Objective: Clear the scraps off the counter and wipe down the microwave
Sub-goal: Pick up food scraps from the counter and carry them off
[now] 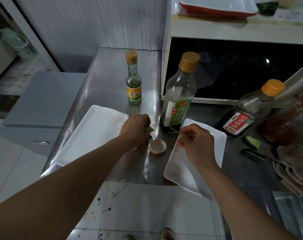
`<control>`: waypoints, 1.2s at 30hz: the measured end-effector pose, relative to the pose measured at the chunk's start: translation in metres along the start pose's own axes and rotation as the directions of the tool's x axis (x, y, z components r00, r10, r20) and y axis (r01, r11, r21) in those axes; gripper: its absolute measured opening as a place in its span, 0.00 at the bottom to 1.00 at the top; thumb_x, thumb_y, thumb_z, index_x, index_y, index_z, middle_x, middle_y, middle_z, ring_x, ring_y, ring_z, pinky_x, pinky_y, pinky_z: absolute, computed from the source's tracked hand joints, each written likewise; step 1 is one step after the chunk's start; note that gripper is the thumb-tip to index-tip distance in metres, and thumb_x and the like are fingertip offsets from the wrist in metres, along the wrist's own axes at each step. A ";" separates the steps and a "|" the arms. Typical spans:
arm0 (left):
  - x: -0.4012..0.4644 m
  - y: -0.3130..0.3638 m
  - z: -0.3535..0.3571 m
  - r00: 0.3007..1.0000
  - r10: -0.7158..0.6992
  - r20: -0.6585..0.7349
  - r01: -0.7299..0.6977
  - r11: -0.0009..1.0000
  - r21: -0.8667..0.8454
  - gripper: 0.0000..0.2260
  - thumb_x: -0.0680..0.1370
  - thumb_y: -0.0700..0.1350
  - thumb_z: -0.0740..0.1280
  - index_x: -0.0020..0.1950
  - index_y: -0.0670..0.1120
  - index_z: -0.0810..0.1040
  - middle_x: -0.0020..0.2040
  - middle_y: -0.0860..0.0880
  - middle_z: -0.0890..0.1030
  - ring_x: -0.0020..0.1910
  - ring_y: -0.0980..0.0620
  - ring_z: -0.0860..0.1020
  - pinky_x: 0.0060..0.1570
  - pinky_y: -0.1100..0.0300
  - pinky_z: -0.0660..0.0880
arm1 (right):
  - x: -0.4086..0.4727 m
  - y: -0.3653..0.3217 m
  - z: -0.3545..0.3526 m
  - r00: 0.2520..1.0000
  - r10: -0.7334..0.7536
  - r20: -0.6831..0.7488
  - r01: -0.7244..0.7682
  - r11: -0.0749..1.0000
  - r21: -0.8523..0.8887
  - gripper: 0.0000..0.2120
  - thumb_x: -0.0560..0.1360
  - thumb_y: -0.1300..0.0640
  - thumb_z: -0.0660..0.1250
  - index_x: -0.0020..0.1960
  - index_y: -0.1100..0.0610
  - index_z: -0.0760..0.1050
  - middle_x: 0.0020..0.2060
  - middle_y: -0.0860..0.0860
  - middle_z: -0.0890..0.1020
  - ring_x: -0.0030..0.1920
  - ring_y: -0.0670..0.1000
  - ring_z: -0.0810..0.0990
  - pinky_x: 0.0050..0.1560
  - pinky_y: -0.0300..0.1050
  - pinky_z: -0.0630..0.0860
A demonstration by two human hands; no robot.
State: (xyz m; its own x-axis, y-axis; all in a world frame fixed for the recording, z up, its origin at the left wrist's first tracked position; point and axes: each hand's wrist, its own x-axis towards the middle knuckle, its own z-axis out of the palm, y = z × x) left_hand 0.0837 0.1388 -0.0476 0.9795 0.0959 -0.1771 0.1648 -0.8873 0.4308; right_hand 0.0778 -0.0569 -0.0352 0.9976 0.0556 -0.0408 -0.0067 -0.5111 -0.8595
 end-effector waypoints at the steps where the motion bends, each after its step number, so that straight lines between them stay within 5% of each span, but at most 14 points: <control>1: -0.002 0.001 -0.003 1.000 0.003 -0.009 -0.003 1.000 -0.002 0.14 0.71 0.42 0.70 0.55 0.46 0.75 0.53 0.46 0.79 0.52 0.44 0.76 0.50 0.52 0.75 | -0.001 0.000 0.000 1.000 0.010 0.002 -0.010 1.000 0.012 0.09 0.74 0.66 0.66 0.41 0.53 0.77 0.31 0.47 0.82 0.31 0.43 0.82 0.45 0.49 0.81; 12: -0.038 0.023 -0.041 0.995 0.072 -0.071 -0.081 0.988 -0.129 0.16 0.71 0.38 0.71 0.58 0.43 0.76 0.53 0.44 0.79 0.51 0.46 0.77 0.52 0.49 0.77 | -0.013 -0.023 -0.012 0.987 0.158 -0.006 -0.150 0.950 0.272 0.11 0.71 0.71 0.67 0.36 0.56 0.76 0.30 0.54 0.80 0.28 0.46 0.81 0.35 0.43 0.80; 17: -0.061 0.040 -0.058 0.984 0.154 -0.088 -0.166 0.974 -0.156 0.15 0.69 0.34 0.69 0.55 0.41 0.77 0.51 0.41 0.79 0.49 0.44 0.77 0.50 0.50 0.76 | -0.032 -0.039 -0.031 0.973 0.230 -0.024 -0.201 0.893 0.404 0.14 0.70 0.76 0.63 0.36 0.59 0.75 0.23 0.50 0.80 0.25 0.47 0.79 0.30 0.39 0.77; 23: -0.083 0.067 -0.064 0.978 0.206 -0.026 -0.207 0.970 -0.123 0.15 0.70 0.37 0.68 0.56 0.46 0.75 0.52 0.44 0.79 0.45 0.47 0.75 0.40 0.60 0.70 | -0.064 -0.049 -0.065 0.943 0.331 -0.036 -0.243 0.759 0.604 0.12 0.70 0.79 0.61 0.37 0.64 0.72 0.21 0.52 0.79 0.22 0.46 0.78 0.26 0.34 0.75; 27: -0.091 0.090 -0.055 0.967 0.255 -0.017 -0.256 0.959 -0.119 0.16 0.71 0.39 0.69 0.57 0.47 0.75 0.55 0.45 0.79 0.52 0.46 0.76 0.45 0.64 0.66 | -0.083 -0.039 -0.091 0.918 0.387 -0.093 -0.253 0.747 0.614 0.12 0.71 0.78 0.61 0.37 0.64 0.73 0.22 0.53 0.80 0.23 0.47 0.79 0.27 0.35 0.77; 36: -0.092 0.156 -0.025 0.947 0.321 0.008 -0.316 0.937 -0.146 0.16 0.71 0.39 0.71 0.57 0.49 0.75 0.55 0.48 0.78 0.48 0.52 0.74 0.46 0.62 0.70 | -0.085 0.004 -0.158 0.860 0.451 -0.237 -0.277 0.805 0.525 0.10 0.73 0.73 0.63 0.39 0.61 0.74 0.30 0.58 0.80 0.23 0.47 0.78 0.25 0.36 0.75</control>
State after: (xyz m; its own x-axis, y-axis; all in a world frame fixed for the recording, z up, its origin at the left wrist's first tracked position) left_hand 0.0225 0.0025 0.0577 0.9797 -0.1973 -0.0364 -0.1385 -0.7964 0.5887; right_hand 0.0035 -0.1988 0.0453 0.8717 -0.3862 -0.3015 -0.3176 0.0231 -0.9479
